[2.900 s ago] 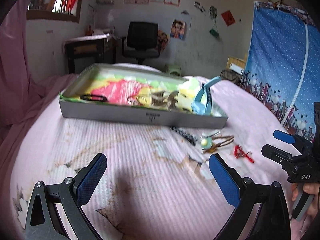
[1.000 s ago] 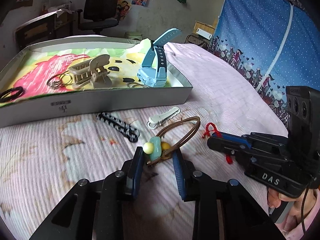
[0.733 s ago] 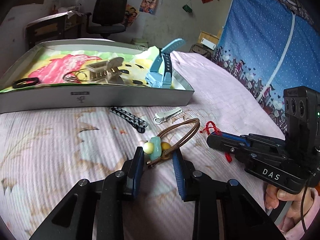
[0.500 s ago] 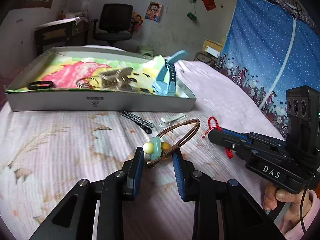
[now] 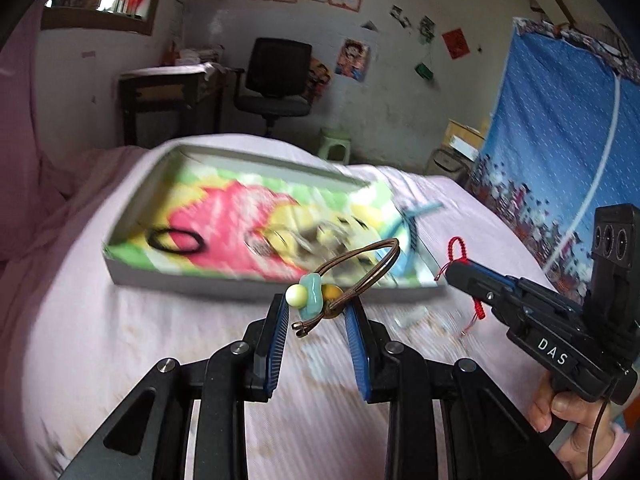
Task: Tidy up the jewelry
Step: 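Carry the keychain in the left tool while the right tool carries the red bracelet over the tray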
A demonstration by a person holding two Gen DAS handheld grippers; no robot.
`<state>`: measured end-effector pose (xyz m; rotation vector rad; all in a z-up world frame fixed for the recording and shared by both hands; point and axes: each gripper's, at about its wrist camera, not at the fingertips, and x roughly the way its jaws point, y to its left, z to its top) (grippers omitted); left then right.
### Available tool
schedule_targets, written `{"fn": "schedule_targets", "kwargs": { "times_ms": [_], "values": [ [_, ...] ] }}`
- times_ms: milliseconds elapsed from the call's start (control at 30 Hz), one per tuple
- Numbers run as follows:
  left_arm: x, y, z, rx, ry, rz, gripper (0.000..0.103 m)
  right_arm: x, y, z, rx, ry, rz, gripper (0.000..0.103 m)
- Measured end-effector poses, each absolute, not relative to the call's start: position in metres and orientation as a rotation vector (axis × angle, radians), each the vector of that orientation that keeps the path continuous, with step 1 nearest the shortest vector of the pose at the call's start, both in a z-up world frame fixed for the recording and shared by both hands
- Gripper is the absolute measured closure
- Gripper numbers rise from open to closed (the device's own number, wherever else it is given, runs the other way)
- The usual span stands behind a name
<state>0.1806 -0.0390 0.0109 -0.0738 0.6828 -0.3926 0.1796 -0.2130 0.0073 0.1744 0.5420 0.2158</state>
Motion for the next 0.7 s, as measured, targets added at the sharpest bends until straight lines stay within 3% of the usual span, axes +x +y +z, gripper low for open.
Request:
{"fn": "schedule_targets", "kwargs": {
  "times_ms": [300,700],
  "values": [
    [0.238,-0.027,0.029,-0.09,0.623,-0.277,0.076,0.239,-0.213,0.026,0.137,0.507,0.15,0.094],
    [0.285,-0.027,-0.003,-0.058,0.719,-0.194,0.076,0.275,-0.211,-0.01,0.121,0.633,0.081,0.094]
  ]
}}
